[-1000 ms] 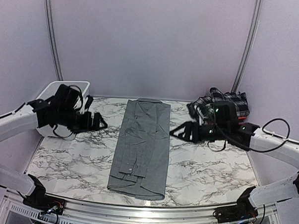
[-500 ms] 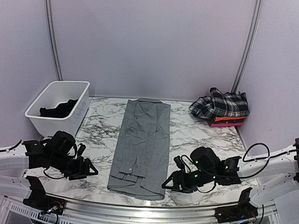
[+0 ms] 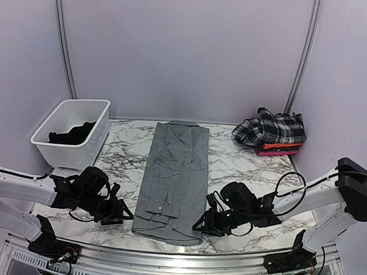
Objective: Fold and stack the mixed laundry pile
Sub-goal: Pick up the rectangle-folded shirt from the center of the board.
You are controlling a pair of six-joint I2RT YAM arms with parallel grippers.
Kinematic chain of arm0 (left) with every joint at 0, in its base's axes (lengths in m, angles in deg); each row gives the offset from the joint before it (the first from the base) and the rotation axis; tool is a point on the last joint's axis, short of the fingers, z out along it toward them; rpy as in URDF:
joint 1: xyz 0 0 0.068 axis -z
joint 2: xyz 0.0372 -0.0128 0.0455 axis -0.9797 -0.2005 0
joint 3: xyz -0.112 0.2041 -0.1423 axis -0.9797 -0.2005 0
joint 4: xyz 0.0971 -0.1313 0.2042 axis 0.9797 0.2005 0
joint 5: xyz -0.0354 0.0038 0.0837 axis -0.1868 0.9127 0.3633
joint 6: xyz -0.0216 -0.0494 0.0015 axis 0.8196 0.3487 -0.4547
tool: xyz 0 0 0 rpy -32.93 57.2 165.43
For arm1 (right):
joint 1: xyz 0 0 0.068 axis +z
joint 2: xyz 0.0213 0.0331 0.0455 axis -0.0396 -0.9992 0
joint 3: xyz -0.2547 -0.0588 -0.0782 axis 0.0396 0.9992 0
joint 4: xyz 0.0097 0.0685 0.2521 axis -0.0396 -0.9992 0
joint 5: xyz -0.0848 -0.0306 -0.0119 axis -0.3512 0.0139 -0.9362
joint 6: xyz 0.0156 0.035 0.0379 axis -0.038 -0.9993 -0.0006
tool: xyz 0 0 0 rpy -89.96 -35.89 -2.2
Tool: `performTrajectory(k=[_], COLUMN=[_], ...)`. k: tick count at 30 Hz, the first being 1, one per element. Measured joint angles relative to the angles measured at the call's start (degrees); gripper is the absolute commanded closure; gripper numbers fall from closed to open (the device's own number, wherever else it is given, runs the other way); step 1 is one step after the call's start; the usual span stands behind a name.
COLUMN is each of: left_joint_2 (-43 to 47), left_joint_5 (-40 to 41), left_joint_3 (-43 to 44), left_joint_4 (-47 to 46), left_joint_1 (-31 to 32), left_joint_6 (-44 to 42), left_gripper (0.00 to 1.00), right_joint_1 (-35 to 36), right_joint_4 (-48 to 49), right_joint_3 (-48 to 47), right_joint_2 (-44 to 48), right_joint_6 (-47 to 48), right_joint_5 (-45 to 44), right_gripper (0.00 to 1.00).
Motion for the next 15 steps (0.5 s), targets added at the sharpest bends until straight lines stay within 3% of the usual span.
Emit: performTrajectory(k=[5,10,13,15], left_joint_2=[-7.1,-11.7,-11.2,-9.5], left_joint_5=[-1.4,-1.7,-1.5,-1.2], left_joint_3=[1.8,3.1,3.1,2.9], left_joint_4=[-8.2,-12.6,-12.3,-11.7], left_joint_1=[2.1,3.3,3.7,4.1], left_joint_6=[1.5,3.0,4.1,4.7], left_gripper=[0.56,0.81,0.97,1.0], right_joint_1=[0.0,0.0,0.0,0.0], right_joint_4=[2.8,3.3,3.3,3.4], right_joint_3=[-2.4,-3.4,-3.3,-2.9], right_joint_2=[-4.5,-6.4,-6.2,-5.2], right_joint_6=[0.0,0.3,0.0,-0.2], right_joint_5=[1.0,1.7,2.1,2.1], right_gripper=[0.76,1.0,1.0,1.0])
